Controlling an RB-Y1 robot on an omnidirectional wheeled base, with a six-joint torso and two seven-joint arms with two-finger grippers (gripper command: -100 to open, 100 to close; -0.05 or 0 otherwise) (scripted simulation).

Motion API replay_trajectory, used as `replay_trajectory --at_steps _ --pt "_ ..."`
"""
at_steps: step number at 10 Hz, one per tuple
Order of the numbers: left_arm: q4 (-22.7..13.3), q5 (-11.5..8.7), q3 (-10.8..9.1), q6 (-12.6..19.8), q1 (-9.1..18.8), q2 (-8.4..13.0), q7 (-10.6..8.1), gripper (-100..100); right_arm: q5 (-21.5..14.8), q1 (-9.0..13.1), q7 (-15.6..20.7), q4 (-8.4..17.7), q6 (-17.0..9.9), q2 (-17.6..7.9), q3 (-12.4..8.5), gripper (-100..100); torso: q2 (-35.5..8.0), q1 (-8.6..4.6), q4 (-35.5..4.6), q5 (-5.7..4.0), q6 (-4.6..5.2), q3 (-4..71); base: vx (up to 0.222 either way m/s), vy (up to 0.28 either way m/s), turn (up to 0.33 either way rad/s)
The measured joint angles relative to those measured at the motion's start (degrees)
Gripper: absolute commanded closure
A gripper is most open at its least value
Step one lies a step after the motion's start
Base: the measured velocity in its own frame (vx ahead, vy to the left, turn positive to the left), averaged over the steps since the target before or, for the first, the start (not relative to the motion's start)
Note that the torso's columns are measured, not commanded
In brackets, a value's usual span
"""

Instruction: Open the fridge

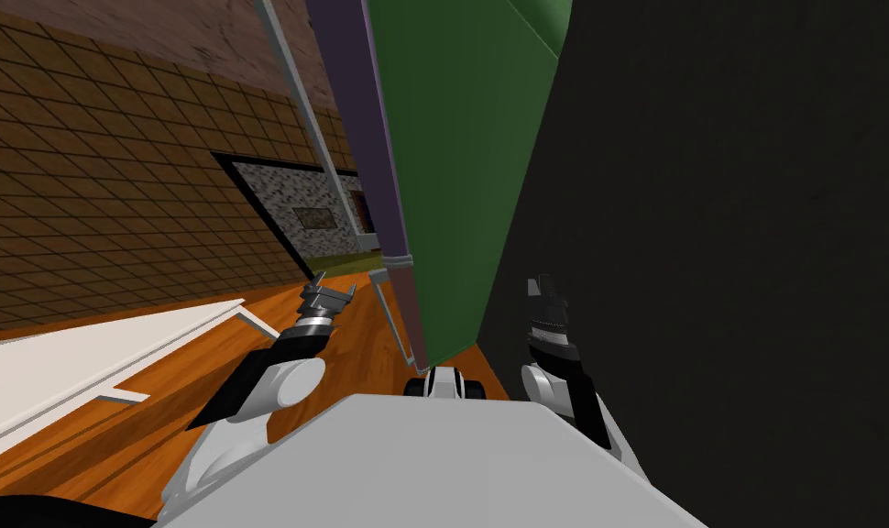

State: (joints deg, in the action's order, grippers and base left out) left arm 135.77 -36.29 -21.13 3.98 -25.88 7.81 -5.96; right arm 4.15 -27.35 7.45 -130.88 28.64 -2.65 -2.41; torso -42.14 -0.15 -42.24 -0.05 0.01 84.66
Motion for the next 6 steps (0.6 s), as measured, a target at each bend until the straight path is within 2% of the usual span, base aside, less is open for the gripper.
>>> replay_trajectory --at_steps 2,6 --pt "0.0 -1.52 -0.91 2.4 0.12 -0.16 -0.22 -100 0.0 0.01 0.0 0.0 0.0 -0.01 -0.01 0 -0.21 0.34 -0.06 0.1 -0.02 -0.12 0.088 -0.124 0.14" --pt "-1.07 -6.02 -3.88 8.65 1.15 0.03 -0.7 -100 0.0 0.0 0.0 0.0 0.0 -0.01 -0.01 0 -0.18 -0.06 0.04 0.06 0.18 -0.14 0.087 -0.15 0.162"
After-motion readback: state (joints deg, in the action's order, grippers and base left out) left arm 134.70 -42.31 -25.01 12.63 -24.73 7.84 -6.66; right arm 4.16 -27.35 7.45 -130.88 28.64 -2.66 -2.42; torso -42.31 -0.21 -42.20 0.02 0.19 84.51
